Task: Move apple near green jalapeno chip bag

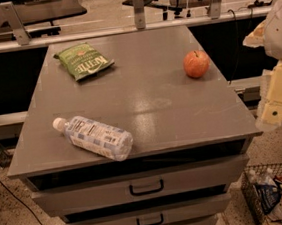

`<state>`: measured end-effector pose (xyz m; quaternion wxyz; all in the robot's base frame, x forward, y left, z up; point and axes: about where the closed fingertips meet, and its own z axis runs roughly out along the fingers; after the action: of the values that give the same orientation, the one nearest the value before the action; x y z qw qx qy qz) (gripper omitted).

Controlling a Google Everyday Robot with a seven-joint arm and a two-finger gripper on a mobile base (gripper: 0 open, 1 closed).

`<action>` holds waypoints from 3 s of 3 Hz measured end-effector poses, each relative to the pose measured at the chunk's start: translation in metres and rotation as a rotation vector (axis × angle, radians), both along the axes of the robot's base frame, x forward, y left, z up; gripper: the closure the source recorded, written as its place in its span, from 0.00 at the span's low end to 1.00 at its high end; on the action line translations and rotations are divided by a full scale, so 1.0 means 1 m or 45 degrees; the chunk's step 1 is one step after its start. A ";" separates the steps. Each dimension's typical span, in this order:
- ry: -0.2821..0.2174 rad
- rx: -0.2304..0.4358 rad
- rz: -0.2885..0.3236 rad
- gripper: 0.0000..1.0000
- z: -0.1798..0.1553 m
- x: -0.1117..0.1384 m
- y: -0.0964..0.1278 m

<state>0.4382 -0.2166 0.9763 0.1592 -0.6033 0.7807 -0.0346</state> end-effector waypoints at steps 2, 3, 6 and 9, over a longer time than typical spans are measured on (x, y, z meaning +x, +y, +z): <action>-0.037 0.024 0.029 0.00 -0.010 0.020 -0.004; -0.112 0.105 -0.009 0.00 -0.027 0.066 -0.019; -0.307 0.457 -0.131 0.00 -0.078 0.234 -0.026; -0.246 0.652 -0.228 0.18 -0.115 0.269 -0.006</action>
Offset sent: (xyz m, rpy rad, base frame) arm 0.0569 -0.0130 -0.0342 0.0546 -0.0589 0.0634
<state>0.7076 -0.2223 0.8613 0.3762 -0.4661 0.7954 0.0924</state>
